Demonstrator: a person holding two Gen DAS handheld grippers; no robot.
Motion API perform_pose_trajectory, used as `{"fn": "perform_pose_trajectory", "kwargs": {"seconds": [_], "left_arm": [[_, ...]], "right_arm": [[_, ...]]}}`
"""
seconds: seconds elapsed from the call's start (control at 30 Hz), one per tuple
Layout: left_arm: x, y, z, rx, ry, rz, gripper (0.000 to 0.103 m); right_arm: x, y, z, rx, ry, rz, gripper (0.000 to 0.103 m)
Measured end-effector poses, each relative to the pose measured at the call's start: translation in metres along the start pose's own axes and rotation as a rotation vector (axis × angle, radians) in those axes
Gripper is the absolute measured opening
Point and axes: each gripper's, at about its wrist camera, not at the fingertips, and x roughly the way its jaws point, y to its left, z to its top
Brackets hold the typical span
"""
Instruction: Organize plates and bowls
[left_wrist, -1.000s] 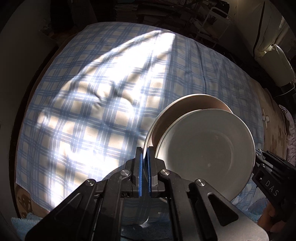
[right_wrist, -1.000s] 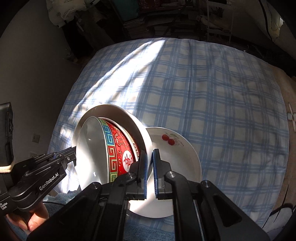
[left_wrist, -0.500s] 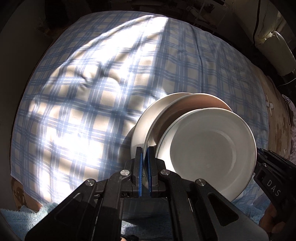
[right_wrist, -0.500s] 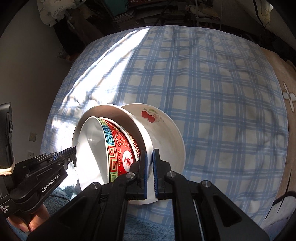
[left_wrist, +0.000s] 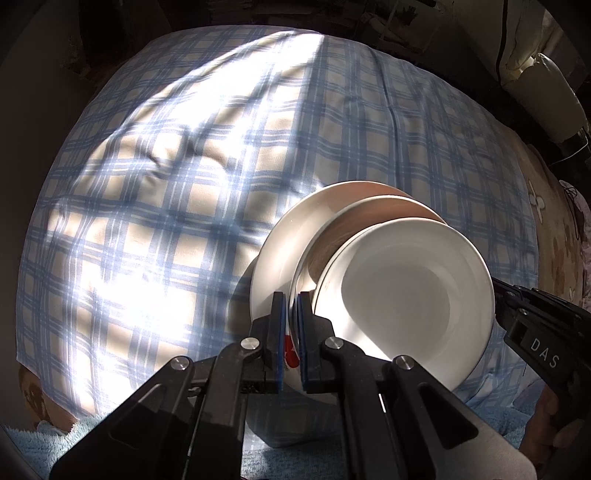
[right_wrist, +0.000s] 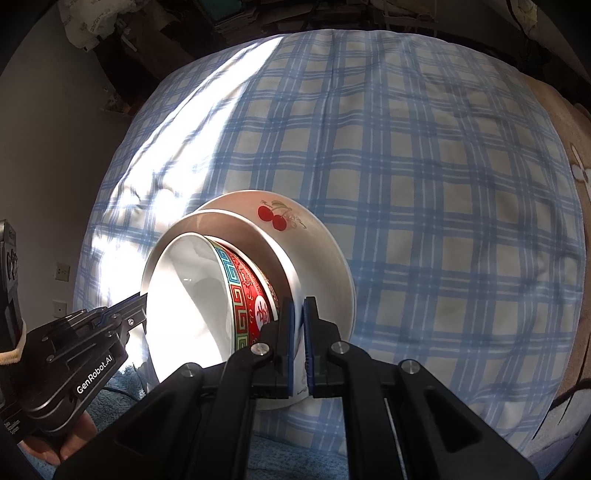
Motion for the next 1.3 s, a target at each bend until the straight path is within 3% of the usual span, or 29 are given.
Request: {"fn": "perform_pose_trajectory", "kwargs": {"seconds": [0.1, 0.33, 0.43, 0.5, 0.63, 0.7, 0.8, 0.9, 1.03, 1.13, 1.3], "left_arm": [[-0.008, 0.001, 0.002, 0.007, -0.015, -0.002, 0.014], [-0.022, 0.000, -0.010, 0.042, -0.042, 0.037, 0.020], [-0.038, 0.001, -0.015, 0.049, -0.081, 0.056, 0.030], [-0.052, 0.002, -0.020, 0.062, -0.125, 0.078, 0.045], [-0.078, 0.001, -0.032, 0.117, -0.194, 0.123, 0.058], [-0.091, 0.000, -0.039, 0.144, -0.234, 0.127, 0.070], [-0.112, -0.003, -0.050, 0.169, -0.313, 0.155, 0.077], [-0.135, -0.003, -0.063, 0.173, -0.400, 0.179, 0.086], [-0.160, 0.005, -0.081, 0.124, -0.548, 0.233, 0.092], [-0.167, 0.009, -0.091, 0.112, -0.601, 0.281, 0.092], [-0.174, 0.019, -0.105, 0.084, -0.658, 0.272, 0.094]], "right_arm": [[-0.014, 0.003, 0.004, -0.018, -0.051, -0.006, 0.009], [-0.027, 0.002, -0.007, -0.018, -0.068, 0.002, 0.012], [-0.040, 0.003, -0.013, -0.035, -0.105, -0.030, 0.028], [-0.052, 0.003, -0.019, -0.047, -0.137, -0.015, 0.051], [-0.080, 0.012, -0.033, -0.096, -0.227, -0.026, 0.064], [-0.095, 0.018, -0.041, -0.123, -0.283, -0.022, 0.075], [-0.115, 0.024, -0.053, -0.150, -0.347, 0.003, 0.092], [-0.133, 0.031, -0.068, -0.195, -0.417, 0.001, 0.101], [-0.154, 0.031, -0.086, -0.202, -0.532, 0.028, 0.103], [-0.164, 0.029, -0.095, -0.212, -0.601, 0.052, 0.103], [-0.171, 0.030, -0.106, -0.208, -0.664, 0.045, 0.103]]}}
